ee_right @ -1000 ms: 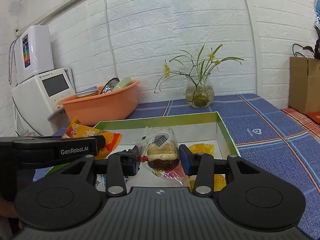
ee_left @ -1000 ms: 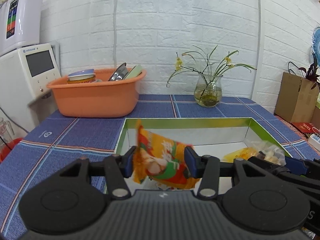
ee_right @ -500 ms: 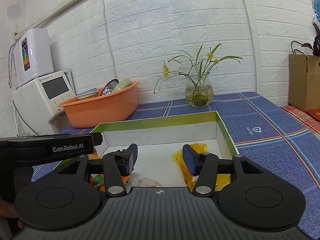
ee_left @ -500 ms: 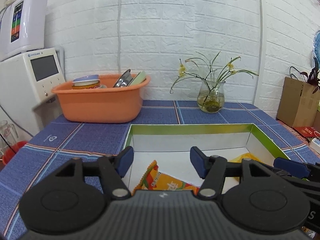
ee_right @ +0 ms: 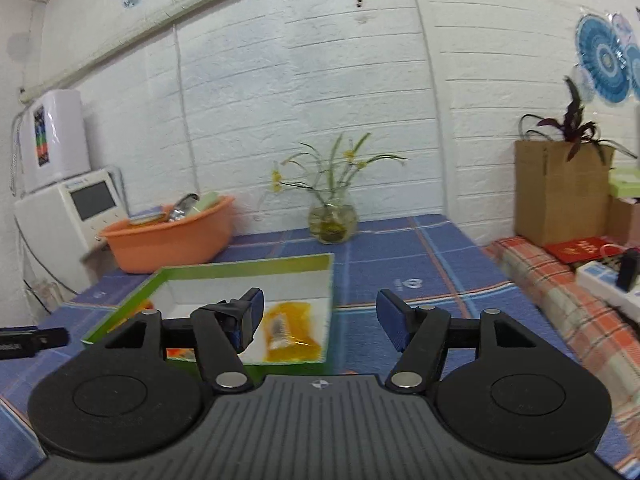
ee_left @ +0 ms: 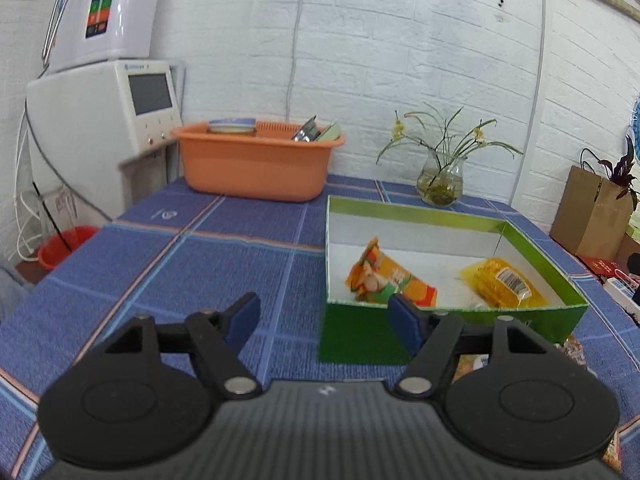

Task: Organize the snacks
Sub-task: 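Grasp the yellow jelly cup with left tool while right tool grasps orange jelly cup, then carry both jelly cups over the green box and lower them inside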

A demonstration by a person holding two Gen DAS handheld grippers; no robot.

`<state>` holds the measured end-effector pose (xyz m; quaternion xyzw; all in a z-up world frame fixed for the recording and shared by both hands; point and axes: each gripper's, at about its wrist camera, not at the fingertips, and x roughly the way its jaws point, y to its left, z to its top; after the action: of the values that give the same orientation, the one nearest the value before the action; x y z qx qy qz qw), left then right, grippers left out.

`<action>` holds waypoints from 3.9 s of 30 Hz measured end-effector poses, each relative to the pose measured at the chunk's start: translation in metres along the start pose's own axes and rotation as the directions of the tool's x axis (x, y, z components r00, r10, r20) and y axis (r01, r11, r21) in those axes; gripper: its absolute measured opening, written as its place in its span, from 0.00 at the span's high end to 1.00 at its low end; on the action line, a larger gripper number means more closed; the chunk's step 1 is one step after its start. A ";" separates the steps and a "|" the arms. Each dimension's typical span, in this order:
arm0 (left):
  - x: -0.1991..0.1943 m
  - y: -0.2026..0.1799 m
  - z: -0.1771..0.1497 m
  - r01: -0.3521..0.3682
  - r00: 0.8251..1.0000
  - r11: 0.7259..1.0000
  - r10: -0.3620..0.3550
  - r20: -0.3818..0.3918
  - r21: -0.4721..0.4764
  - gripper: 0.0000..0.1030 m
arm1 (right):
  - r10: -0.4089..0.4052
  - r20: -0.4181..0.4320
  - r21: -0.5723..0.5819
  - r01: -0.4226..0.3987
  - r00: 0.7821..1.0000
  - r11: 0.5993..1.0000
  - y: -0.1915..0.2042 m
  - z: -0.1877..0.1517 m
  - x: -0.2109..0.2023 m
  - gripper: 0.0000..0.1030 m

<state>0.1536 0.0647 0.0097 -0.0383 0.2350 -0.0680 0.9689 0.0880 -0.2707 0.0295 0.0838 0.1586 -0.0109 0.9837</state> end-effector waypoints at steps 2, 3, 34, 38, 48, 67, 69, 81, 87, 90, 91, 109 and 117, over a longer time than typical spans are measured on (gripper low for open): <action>0.005 -0.002 -0.006 0.005 1.000 1.000 -0.005 -0.031 0.008 0.31 | -0.053 -0.042 -0.023 0.052 0.998 0.998 -0.012 -0.005 0.002 0.00; 0.007 -0.004 -0.008 0.012 0.999 1.000 -0.012 -0.041 0.011 0.31 | -0.061 -0.071 -0.026 0.060 0.996 0.998 -0.017 -0.008 0.005 0.00; 0.096 -0.045 0.001 0.149 0.947 0.986 -0.119 -0.297 0.079 0.30 | 0.046 -0.324 -0.209 -0.119 0.945 0.971 -0.015 -0.047 0.108 0.43; 0.080 -0.057 -0.010 0.187 0.935 0.967 -0.122 -0.332 0.171 0.30 | 0.040 -0.323 -0.224 -0.118 0.945 0.967 -0.015 -0.048 0.102 0.53; 0.053 -0.063 -0.019 0.313 0.910 0.920 -0.220 -0.351 0.236 0.30 | 0.020 -0.314 -0.203 -0.088 0.949 0.975 -0.029 -0.056 0.068 0.54; 0.100 -0.092 -0.017 0.295 0.919 0.925 -0.207 -0.335 0.239 0.65 | 0.093 -0.097 -0.070 -0.100 0.991 0.993 -0.028 -0.034 0.020 0.54; 0.096 -0.087 -0.016 0.309 0.913 0.928 -0.228 -0.339 0.208 0.66 | 0.099 -0.087 -0.061 -0.105 0.991 0.993 -0.028 -0.034 0.016 0.54; 0.012 -0.049 -0.015 0.102 0.990 0.978 -0.081 -0.117 0.181 0.66 | 0.244 -0.076 -0.011 -0.245 0.967 0.969 0.009 -0.038 -0.006 0.54; -0.010 -0.034 0.007 0.030 1.000 0.987 -0.031 0.004 0.158 0.66 | 0.348 -0.086 -0.034 -0.351 0.934 0.936 0.055 -0.038 -0.002 0.54; -0.006 -0.033 0.022 0.043 0.998 0.989 -0.049 0.039 0.138 0.66 | 0.370 -0.050 -0.047 -0.372 0.928 0.927 0.072 -0.029 -0.002 0.54; -0.003 -0.035 0.027 0.045 0.997 0.989 -0.052 0.052 0.140 0.66 | 0.371 -0.036 -0.053 -0.372 0.928 0.927 0.077 -0.026 -0.001 0.54; 0.060 -0.074 0.085 0.027 0.985 0.994 -0.044 0.164 0.104 0.66 | 0.250 0.135 0.206 -0.274 0.959 0.939 0.066 0.036 0.054 0.54; 0.090 -0.077 0.065 0.049 0.993 0.990 -0.062 0.098 0.129 0.65 | 0.129 0.056 0.206 -0.138 0.990 0.969 0.056 0.009 0.084 0.53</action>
<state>0.2541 -0.0220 0.0353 0.0133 0.1791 -0.1076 0.9778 0.1735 -0.2169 0.0207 0.1970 0.1296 0.0367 0.9711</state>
